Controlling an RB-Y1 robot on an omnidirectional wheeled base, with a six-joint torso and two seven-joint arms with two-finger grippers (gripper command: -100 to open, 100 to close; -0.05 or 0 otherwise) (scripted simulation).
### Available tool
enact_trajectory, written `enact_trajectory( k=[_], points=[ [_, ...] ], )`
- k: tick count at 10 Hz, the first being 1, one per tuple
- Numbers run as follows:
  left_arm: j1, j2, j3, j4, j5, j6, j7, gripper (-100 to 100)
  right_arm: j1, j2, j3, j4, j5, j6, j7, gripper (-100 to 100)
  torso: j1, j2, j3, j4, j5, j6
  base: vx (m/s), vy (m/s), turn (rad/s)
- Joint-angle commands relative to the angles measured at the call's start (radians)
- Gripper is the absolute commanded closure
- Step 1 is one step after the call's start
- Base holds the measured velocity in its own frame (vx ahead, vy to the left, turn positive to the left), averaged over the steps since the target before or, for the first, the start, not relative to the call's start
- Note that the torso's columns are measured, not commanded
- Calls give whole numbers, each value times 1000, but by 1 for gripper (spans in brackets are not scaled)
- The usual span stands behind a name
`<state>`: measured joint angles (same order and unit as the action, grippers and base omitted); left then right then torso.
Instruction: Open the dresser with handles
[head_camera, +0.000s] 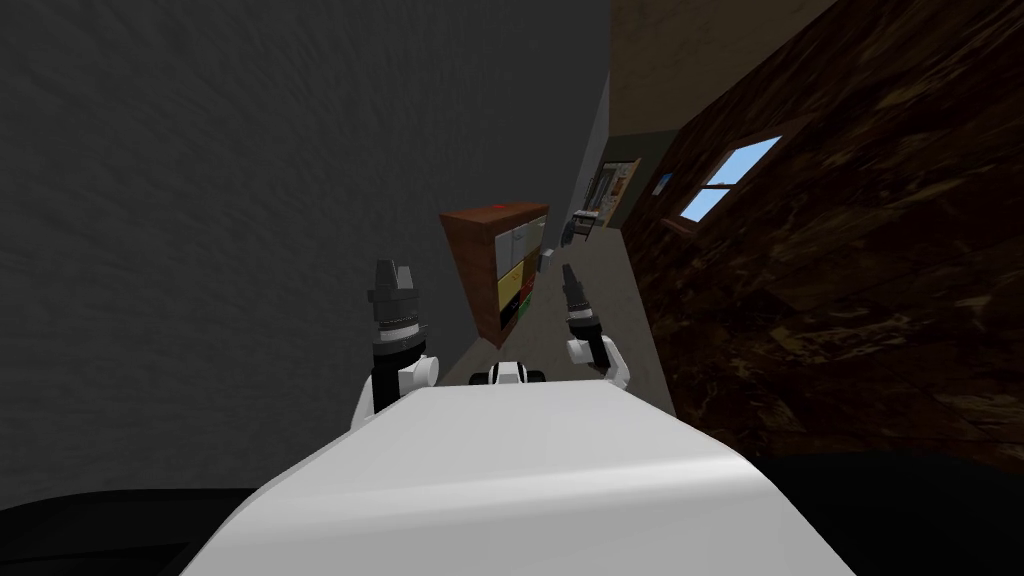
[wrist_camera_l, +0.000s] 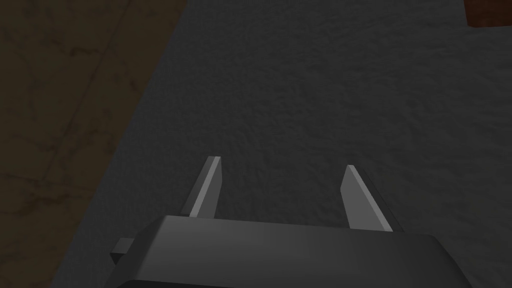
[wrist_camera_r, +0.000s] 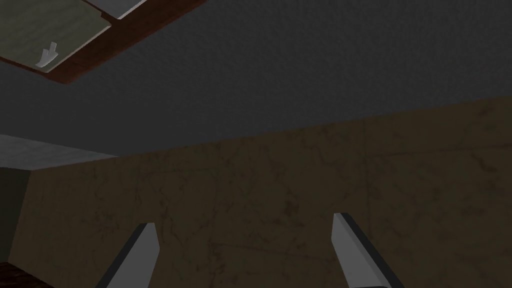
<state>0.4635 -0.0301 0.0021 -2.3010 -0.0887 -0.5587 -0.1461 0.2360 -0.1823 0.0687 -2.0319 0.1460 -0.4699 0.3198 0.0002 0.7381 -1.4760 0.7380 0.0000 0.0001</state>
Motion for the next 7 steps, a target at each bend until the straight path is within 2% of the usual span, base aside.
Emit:
enact_trajectory(
  k=[1,2,4,5,6,7],
  points=[
    [0,0,0,0,0,0,0,0,-64,-14,13,50,70,-16,76,-100,0,0,0,0,0,0,19,7,-22],
    [0,0,0,0,0,0,0,0,-66,-14,13,50,70,-16,92,-100,0,0,0,0,0,0,18,7,-1],
    [0,0,0,0,0,0,0,0,-136,-28,23,103,137,-30,159,-100,0,0,0,0,0,0,18,8,-16],
    [0,0,0,0,0,0,0,0,-136,-28,23,103,137,-30,175,-100,0,0,0,0,0,0,18,9,-5],
    [0,0,0,0,0,0,0,0,-172,-35,28,131,172,-37,209,-100,0,0,0,0,0,0,16,5,-14],
    [0,0,0,0,0,0,0,0,-172,-35,28,131,172,-37,218,-100,0,0,0,0,0,0,12,3,-3]
  ],
)
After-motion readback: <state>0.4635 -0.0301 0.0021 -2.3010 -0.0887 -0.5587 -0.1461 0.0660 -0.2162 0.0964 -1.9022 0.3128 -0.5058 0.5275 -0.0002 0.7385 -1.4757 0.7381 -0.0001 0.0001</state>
